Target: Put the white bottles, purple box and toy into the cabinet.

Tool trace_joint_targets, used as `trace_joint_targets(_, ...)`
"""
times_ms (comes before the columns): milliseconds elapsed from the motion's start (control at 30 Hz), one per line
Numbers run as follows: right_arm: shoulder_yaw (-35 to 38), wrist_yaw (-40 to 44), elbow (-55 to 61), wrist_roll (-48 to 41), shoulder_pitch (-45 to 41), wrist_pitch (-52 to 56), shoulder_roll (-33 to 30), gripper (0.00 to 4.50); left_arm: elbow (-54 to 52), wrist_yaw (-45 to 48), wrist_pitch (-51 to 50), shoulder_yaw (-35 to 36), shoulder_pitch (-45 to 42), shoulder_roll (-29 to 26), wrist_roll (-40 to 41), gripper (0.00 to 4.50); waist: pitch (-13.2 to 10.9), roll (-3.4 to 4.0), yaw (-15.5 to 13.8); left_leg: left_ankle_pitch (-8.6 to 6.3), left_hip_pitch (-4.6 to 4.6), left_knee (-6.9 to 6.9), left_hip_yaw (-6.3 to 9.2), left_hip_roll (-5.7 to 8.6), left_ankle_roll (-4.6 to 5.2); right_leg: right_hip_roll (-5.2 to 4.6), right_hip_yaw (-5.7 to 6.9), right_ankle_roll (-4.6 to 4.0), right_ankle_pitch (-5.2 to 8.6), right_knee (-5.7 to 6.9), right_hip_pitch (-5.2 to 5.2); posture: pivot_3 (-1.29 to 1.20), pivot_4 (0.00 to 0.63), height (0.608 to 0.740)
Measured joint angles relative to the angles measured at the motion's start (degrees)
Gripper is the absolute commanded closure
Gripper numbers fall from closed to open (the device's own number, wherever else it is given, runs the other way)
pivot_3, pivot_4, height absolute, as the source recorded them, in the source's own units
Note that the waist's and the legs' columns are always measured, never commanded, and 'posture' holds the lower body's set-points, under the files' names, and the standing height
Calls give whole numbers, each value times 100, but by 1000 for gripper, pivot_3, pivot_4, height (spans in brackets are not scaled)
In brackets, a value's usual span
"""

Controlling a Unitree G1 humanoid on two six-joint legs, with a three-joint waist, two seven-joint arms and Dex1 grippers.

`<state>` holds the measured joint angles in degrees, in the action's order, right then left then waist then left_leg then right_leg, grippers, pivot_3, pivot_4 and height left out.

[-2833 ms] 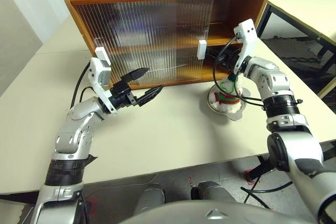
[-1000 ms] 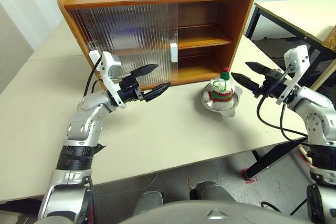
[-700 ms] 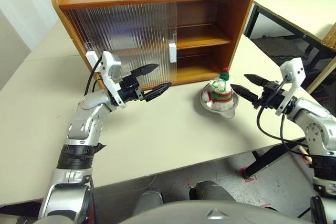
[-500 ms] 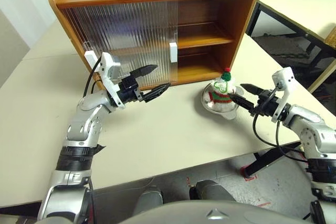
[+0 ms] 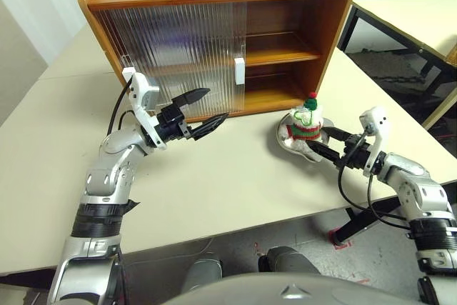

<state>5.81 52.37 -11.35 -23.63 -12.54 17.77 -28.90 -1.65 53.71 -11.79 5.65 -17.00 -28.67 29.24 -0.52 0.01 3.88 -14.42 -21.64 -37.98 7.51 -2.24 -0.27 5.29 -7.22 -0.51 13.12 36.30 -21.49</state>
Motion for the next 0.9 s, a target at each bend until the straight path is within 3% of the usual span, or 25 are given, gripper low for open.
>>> trace_joint_targets(633,-198,128,-558,209,-469,-301,260,17,-183,-121,-53,0,123,-20,0,0,0,1,-65,0,4,5,1,-3,0,1,2,-11,-2,0,0,-50,0,740)
trace_joint_targets(733,-218,128,-675,226,-545,-307,288,665,-195,-135,-53,7,183,-21,0,0,0,1,-90,0,5,5,1,-4,-1,0,2,-12,-3,0,0,-47,0,740)
trace_joint_targets(900,-227,118,-706,228,-682,-307,291,2544,-202,-148,-52,19,213,-22,0,0,1,1,-101,0,8,7,0,-6,-1,2,2,-22,-8,0,0,-48,0,740)
